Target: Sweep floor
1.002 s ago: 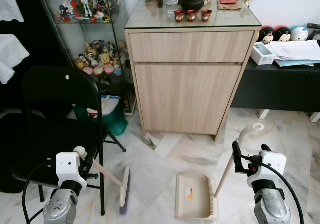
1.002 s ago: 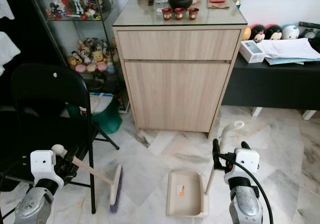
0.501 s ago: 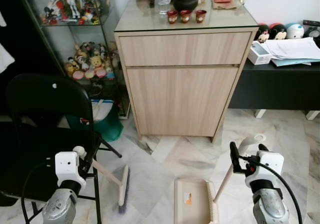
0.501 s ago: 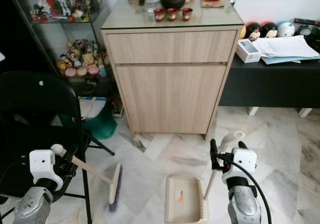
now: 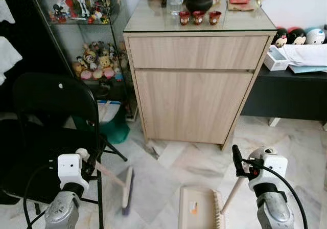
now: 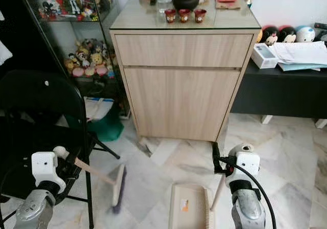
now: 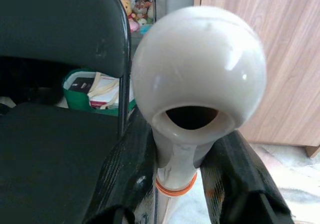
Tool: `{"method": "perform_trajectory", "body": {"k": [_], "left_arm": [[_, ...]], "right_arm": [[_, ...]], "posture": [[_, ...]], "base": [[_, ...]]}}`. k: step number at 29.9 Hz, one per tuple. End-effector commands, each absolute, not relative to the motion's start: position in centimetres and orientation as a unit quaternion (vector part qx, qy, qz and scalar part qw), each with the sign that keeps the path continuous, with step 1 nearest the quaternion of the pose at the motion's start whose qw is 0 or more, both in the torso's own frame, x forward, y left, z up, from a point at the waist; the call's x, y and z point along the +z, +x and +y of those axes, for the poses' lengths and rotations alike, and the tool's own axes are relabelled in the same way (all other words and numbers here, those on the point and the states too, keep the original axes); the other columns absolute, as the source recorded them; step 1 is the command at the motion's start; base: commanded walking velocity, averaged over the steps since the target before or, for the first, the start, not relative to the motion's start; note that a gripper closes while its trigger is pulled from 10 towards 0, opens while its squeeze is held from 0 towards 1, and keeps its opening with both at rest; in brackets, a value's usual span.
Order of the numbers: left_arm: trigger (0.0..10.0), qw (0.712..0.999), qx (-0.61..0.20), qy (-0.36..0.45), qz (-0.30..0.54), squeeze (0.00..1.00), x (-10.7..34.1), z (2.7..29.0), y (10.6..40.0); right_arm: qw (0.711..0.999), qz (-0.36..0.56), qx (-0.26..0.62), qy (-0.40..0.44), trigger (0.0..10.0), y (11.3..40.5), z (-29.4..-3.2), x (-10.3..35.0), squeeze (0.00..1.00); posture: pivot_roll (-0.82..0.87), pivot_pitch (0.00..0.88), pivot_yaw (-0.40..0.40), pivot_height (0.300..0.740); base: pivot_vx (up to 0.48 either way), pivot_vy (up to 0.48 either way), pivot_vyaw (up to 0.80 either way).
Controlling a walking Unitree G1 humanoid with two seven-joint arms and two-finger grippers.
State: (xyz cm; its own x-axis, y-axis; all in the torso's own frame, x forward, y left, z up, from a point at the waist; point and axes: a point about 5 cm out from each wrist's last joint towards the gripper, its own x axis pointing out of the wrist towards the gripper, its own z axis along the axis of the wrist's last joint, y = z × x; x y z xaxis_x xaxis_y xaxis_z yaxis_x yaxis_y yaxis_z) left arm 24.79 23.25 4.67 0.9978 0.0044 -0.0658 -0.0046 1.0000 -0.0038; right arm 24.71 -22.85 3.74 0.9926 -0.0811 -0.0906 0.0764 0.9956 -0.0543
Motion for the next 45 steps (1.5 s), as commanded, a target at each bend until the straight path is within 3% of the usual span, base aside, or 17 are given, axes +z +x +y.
{"method": "perform_trajectory", "body": {"k": [1,17,35,36,37,38,45], "left_arm": [[10.0,0.999,0.004,0.003,0.032,0.00,4.8,23.5,24.8],[10.0,0.999,-0.004,0.001,0.035,0.00,4.5,23.1,24.7],[10.0,0.999,0.004,0.002,0.032,0.00,4.7,23.2,24.7],[10.0,0.999,0.004,0.002,0.032,0.00,4.7,23.2,24.7],[10.0,0.999,0.005,0.002,0.032,0.00,4.7,23.2,24.7],[10.0,0.999,0.005,0.002,0.032,0.00,4.7,23.2,24.7],[10.0,0.999,0.005,0.003,0.031,0.00,4.7,23.3,24.7]], "right_arm": [[0.997,0.065,-0.035,-0.032,10.0,24.7,-22.8,3.0,0.00],[0.990,0.106,-0.062,-0.063,10.0,25.1,-24.6,2.0,0.00],[0.991,0.111,-0.032,-0.075,10.0,26.4,-23.8,1.7,0.00],[0.990,0.112,-0.030,-0.075,6.3,26.4,-23.8,1.6,0.00],[0.990,0.113,-0.029,-0.075,6.3,26.3,-23.8,1.6,0.00],[0.990,0.114,-0.028,-0.074,0.0,26.3,-23.7,1.5,0.00],[0.992,0.108,-0.019,-0.064,0.0,26.2,-23.3,1.4,0.00]], "posture": [[-0.08,0.065,0.085,0.740],[-0.07,0.049,0.088,0.740],[-0.06,0.067,0.088,0.740],[-0.06,0.068,0.088,0.740],[-0.06,0.068,0.088,0.740],[-0.06,0.068,0.088,0.740],[-0.06,0.070,0.091,0.740]], "base": [[0.000,0.000,0.00],[0.000,0.000,0.00],[0.000,0.000,0.00],[0.000,0.000,0.00],[0.000,0.000,0.00],[0.000,0.000,0.00],[0.000,0.000,0.00]]}}
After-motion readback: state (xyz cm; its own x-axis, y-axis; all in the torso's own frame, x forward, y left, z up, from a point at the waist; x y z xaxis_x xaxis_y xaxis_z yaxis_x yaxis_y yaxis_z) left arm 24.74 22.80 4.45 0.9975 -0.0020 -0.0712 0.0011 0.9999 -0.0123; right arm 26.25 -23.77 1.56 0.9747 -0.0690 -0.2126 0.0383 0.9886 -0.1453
